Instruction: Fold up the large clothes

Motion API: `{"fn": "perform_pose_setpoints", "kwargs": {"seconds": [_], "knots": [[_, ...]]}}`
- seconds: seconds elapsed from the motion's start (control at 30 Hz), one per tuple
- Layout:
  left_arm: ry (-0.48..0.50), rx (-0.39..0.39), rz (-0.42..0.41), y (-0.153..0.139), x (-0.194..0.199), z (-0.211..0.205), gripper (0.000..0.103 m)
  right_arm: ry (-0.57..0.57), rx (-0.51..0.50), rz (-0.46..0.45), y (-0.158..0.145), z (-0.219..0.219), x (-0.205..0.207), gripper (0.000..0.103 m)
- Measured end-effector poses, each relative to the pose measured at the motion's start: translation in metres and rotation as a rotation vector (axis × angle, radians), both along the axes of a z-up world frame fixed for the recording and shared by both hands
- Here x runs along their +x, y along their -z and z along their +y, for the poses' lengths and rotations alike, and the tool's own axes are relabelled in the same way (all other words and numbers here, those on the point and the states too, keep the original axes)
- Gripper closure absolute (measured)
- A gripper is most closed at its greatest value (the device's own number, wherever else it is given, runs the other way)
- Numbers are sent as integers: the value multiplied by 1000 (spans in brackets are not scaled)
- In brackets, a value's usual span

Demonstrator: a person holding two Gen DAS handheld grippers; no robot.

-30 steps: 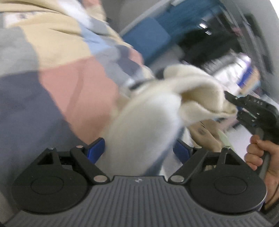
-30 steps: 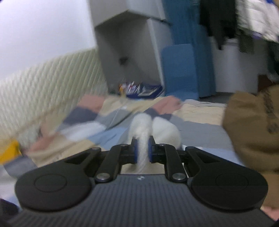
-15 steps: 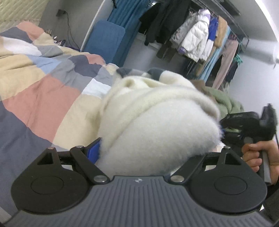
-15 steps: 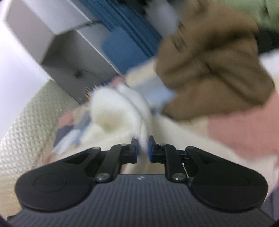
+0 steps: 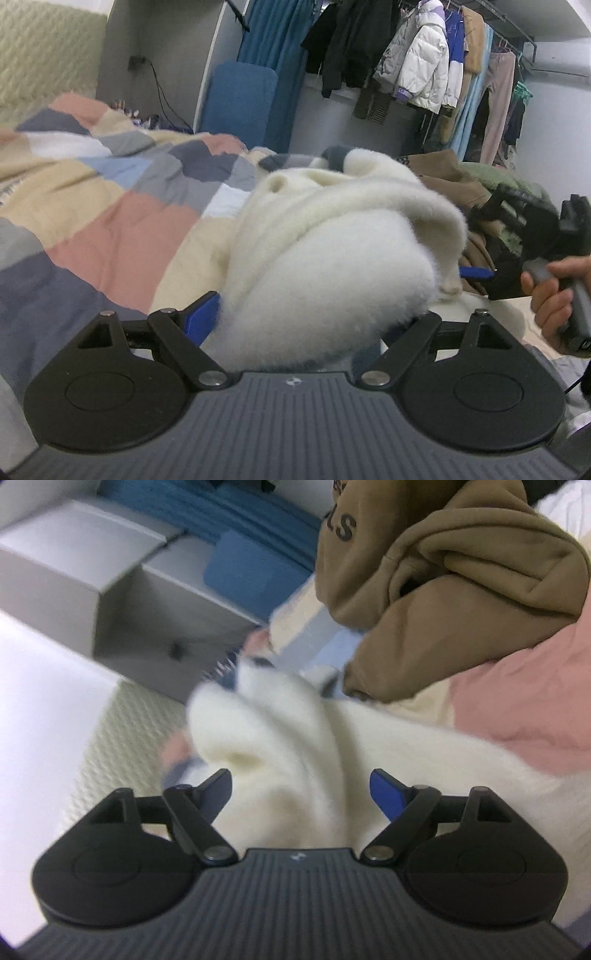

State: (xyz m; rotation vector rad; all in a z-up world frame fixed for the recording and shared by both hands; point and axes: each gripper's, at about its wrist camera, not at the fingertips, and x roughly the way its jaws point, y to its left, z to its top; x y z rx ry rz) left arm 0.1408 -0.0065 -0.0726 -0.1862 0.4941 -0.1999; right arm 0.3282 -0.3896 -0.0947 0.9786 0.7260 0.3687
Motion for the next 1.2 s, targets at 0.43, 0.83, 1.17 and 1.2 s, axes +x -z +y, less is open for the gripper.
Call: {"fn": "perform_pose_setpoints", "kwargs": {"seconds": [0.43,0.83,1.17,1.2], "knots": [[-61,-112,-1,0,3,11,31,-66,-61,8,41,36,49,66],[-224,-414,-45,-25,-28,83,77,-63,-168,-420,-63,58,-28,94],[-121,-502,-243,-138,-92,113,79,7,-271,-712,-199,51,-126,94],[-107,-493,-257,-156,-95,112,79,13,-282,-737,-215,48,-134,94]]}}
